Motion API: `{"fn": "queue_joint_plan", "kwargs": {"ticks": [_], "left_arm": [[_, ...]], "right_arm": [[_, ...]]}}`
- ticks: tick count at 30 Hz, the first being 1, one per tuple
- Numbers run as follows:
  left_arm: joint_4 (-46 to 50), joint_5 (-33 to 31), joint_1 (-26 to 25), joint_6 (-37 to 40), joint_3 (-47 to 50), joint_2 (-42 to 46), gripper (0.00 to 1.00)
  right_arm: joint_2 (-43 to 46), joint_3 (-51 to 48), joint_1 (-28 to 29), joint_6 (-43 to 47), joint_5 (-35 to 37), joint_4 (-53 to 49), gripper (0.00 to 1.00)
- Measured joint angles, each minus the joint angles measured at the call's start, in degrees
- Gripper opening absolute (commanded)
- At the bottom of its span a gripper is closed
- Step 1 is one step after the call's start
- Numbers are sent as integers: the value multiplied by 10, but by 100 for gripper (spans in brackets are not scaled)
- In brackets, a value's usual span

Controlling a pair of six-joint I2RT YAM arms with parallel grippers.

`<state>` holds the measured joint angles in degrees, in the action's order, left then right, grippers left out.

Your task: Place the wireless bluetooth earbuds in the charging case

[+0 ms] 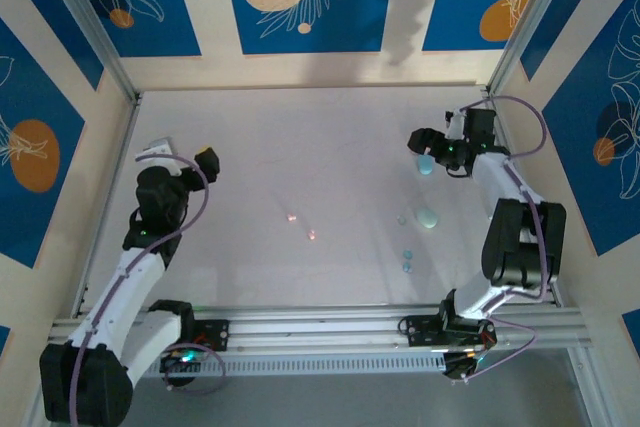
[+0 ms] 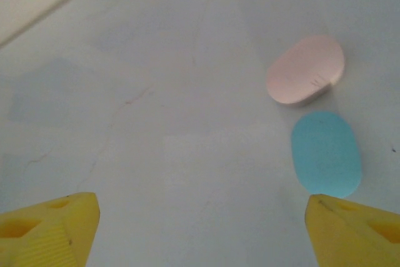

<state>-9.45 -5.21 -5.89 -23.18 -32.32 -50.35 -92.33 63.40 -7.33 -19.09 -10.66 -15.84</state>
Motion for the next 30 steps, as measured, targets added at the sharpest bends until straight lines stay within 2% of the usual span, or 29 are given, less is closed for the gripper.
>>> {"fn": "queue_joint_plan", "kwargs": {"ticks": [3,7,14,17,20,25,30], "left_arm": [[60,72,0,-38,-23,-7,100],[152,149,0,-50,-89,-36,100],[256,242,-5,-21,-210,-96,100],[326,247,-9,14,-266,-140,100],[362,234,-10,27,-270,-145,100],[361,191,-10,10,-217,-96,100],[358,161,-10,-5,-207,-74,100]], "right_arm": [[-48,53,-6,2,26,-54,81],[-109,112,-9,17,49,-105,70],[-177,168,-6,60,89,-163,73],[-189,178,-3,84,101,-176,73],[-190,182,4,110,111,-186,73],[-203,193,22,138,140,-197,72],[-215,198,30,157,167,-202,72]]}}
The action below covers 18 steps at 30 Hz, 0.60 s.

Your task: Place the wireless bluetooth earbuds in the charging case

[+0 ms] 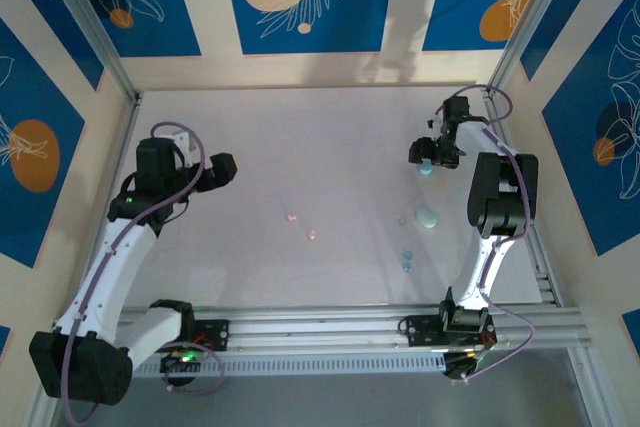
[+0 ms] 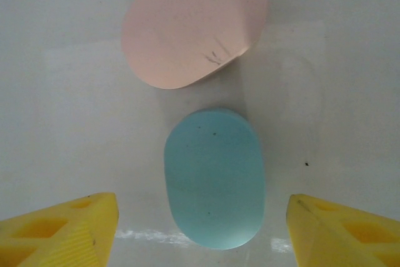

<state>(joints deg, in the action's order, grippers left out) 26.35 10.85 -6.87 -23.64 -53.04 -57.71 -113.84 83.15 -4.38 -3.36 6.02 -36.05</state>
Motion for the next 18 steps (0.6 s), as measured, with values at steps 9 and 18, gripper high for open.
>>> {"fn": "queue_joint_plan", "kwargs": {"ticks": [9,18], "left_arm": [[-83,63,0,-1,61,47,100],[-88,78,0,-20,66,51,100]], "right_arm": [[-16,13,7,19,18,-9,63],[-47,33,12,38,29,-9,54]]}}
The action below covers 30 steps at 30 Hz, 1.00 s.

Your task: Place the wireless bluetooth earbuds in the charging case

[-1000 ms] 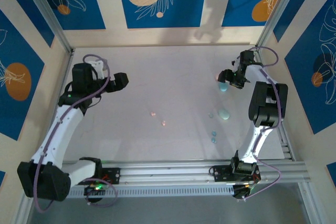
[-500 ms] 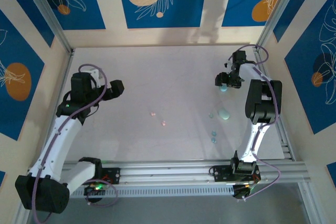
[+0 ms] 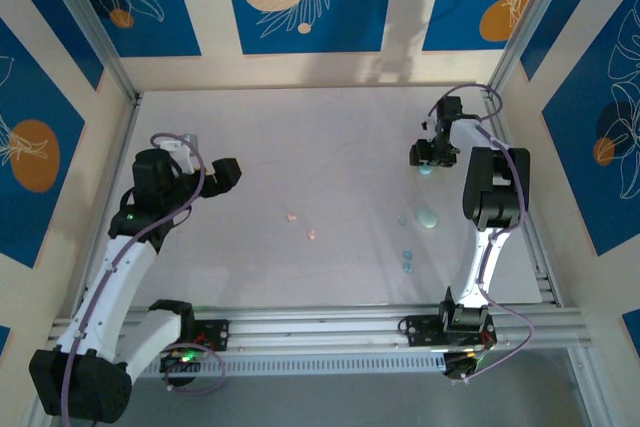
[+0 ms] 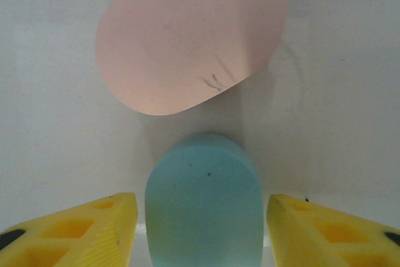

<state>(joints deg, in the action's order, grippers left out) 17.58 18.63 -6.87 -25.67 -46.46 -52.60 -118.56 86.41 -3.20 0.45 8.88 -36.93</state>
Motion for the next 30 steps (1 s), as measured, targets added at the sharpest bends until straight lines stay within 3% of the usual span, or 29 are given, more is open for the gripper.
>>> {"fn": "queue_joint_plan", "kwargs": {"ticks": [6,13,19,30], "left_arm": [[15,0,0,-10,-2,-2,100],[17,-2,0,-13,-2,4,100],[17,-2,0,-13,-2,7,100],[-12,25,0,-26,9,8,100]], "right_arm": [[-9,0,5,6,2,-2,49],[-9,0,19,12,13,-1,36],[-6,-2,39,15,17,0,35],[46,-72,176,48,-16,21,36]]}}
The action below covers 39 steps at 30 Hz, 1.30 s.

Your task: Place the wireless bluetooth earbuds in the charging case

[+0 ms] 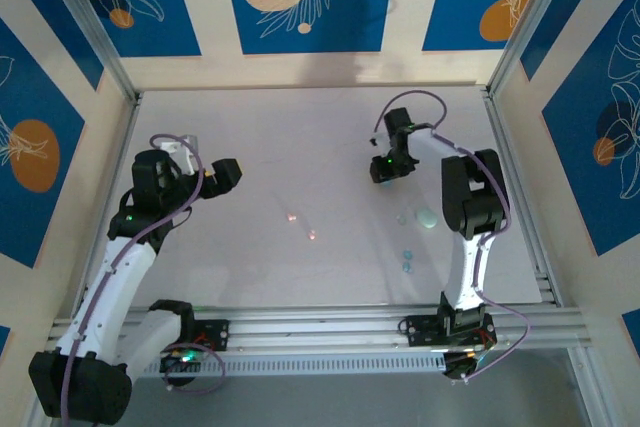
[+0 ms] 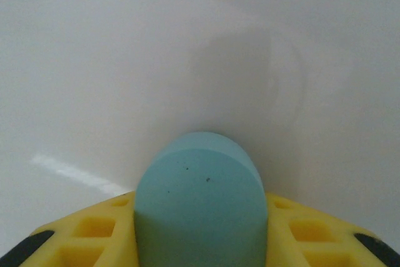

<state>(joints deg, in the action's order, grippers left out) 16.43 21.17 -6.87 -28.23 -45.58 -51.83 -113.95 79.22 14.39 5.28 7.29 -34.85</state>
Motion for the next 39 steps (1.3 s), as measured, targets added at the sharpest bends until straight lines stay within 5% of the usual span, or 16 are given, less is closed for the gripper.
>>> {"fn": "queue_joint_plan", "kwargs": {"ticks": [9,14,25,35,39], "left_arm": [[-89,78,-14,-82,30,-32,85],[-118,88,-87,-108,26,-61,81],[-191,83,-257,-139,-63,-184,71],[-163,56,-291,-134,-111,-244,48],[-155,53,-300,-132,-126,-255,46]], "right_arm": [[252,-163,101,84,-137,144,34],[357,-224,123,119,-224,242,33],[396,-267,170,154,-255,319,32],[415,-284,176,155,-251,342,33],[415,-285,179,155,-246,344,33]]}}
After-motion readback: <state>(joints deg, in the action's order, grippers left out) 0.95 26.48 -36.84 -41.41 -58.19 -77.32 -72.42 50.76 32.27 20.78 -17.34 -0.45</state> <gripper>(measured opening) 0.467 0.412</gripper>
